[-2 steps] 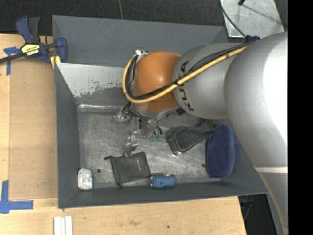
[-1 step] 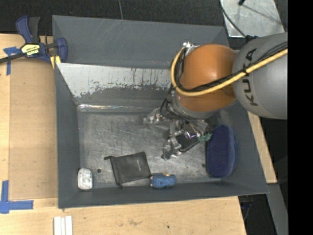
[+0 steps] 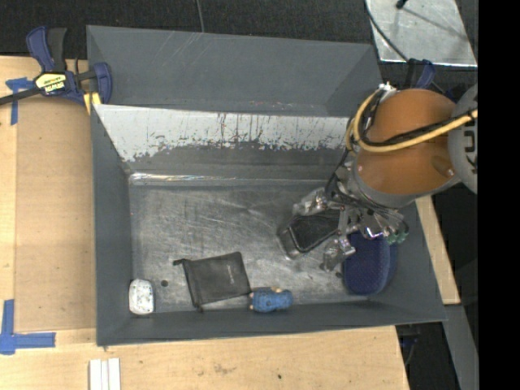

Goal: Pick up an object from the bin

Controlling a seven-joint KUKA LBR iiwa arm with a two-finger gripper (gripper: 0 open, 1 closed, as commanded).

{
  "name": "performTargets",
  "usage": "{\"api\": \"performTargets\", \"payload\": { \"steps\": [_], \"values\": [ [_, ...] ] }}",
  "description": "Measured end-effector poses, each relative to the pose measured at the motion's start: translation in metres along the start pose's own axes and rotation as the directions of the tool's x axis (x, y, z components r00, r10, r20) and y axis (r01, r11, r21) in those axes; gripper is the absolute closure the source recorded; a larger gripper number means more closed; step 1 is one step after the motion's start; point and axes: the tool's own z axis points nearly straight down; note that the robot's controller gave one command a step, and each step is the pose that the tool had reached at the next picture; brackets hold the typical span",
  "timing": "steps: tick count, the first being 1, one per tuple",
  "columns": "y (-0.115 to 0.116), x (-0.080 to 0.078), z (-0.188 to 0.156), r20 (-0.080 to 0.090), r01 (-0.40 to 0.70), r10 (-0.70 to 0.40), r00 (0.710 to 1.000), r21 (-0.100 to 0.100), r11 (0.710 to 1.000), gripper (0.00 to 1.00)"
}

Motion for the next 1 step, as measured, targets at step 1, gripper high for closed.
{"api": "performTargets", "payload": {
  "steps": [1],
  "values": [
    [-0.0067, -0.0412, 0.0681, 0.005, 0.084, -0.084, 0.996, -0.001, 0.996, 0.0]
  ]
}}
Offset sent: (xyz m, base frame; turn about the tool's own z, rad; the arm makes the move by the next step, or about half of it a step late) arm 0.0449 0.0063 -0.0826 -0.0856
